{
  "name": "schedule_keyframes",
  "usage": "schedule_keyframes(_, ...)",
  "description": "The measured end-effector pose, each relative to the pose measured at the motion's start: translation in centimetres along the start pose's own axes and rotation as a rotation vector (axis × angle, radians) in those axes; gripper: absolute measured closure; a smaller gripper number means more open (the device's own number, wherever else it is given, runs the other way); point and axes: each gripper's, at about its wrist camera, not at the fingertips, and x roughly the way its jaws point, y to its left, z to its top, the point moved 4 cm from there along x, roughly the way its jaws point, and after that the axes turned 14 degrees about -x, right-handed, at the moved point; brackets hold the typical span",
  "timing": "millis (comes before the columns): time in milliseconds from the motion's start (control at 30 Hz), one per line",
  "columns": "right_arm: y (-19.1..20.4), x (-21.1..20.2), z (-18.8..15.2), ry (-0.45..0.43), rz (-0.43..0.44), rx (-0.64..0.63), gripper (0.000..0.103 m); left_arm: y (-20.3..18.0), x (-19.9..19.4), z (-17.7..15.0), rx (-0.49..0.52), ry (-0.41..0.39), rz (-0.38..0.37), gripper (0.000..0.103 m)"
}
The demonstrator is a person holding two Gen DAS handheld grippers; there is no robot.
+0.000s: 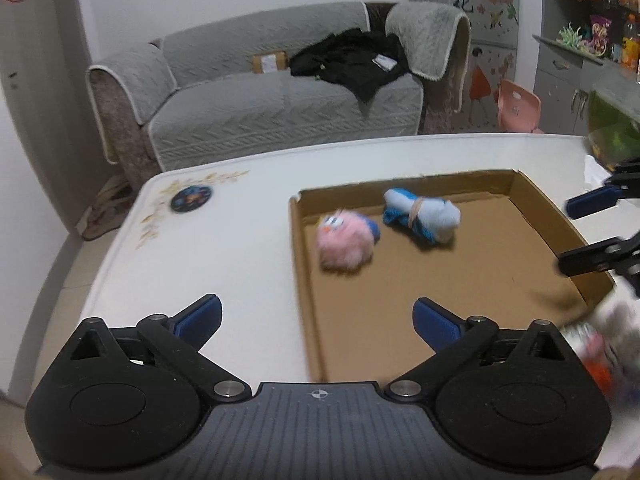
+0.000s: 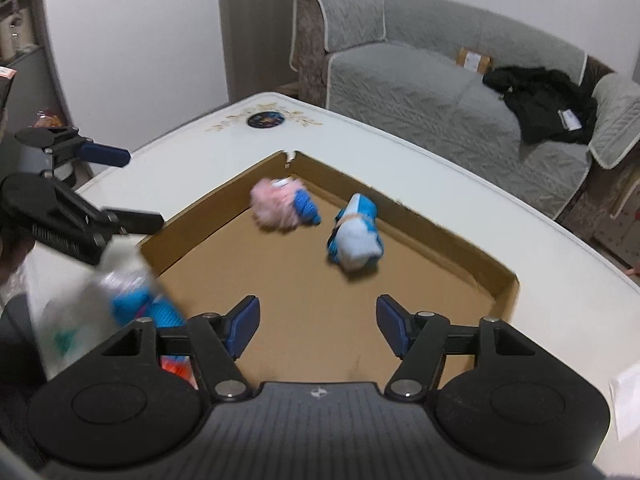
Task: Organize objects
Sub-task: 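Grasp plastic-wrapped bundle with left gripper while right grasps grey sock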
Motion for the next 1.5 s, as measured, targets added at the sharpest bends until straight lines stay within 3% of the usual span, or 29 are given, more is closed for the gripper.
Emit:
schedule_keyframes(233,3.5,-5.7,-7.5,-0.096,0.003,0.018,0.038,2.3,-5.8,-7.7,-0.028,-0.067,-0.019,0.0)
schedule_keyframes(467,6.4,-5.6,-11.7,-0.034,0.006,0.004,0.04,1.2,-5.0,-12.1,0.1,-0.049,-0.071,0.001)
schedule_keyframes(833,6.8,-4.9,-15.1,0.02,-0.045,0.027,0.041,1.3,-3.5,-13.4,0.112,-0.007,-0.131,0.008)
schedule_keyframes(1167,6.7,-4.2,-16.2,0.045,-0.043,0.043,0.044,1.8,-1.4,-13.8,0.08,0.055,-0.157,0.015)
schedule_keyframes(1433,6.6,-3.9,-16.8,0.057,-0.025,0.066,0.052,1.9,-1.0,-14.2,0.059,0.081,-0.192,0.022)
schedule_keyframes(1500,6.5,-4.0,-16.9,0.053,-0.019,0.071,0.06,1.7,-1.1,-14.1,0.061,0.083,-0.197,0.026)
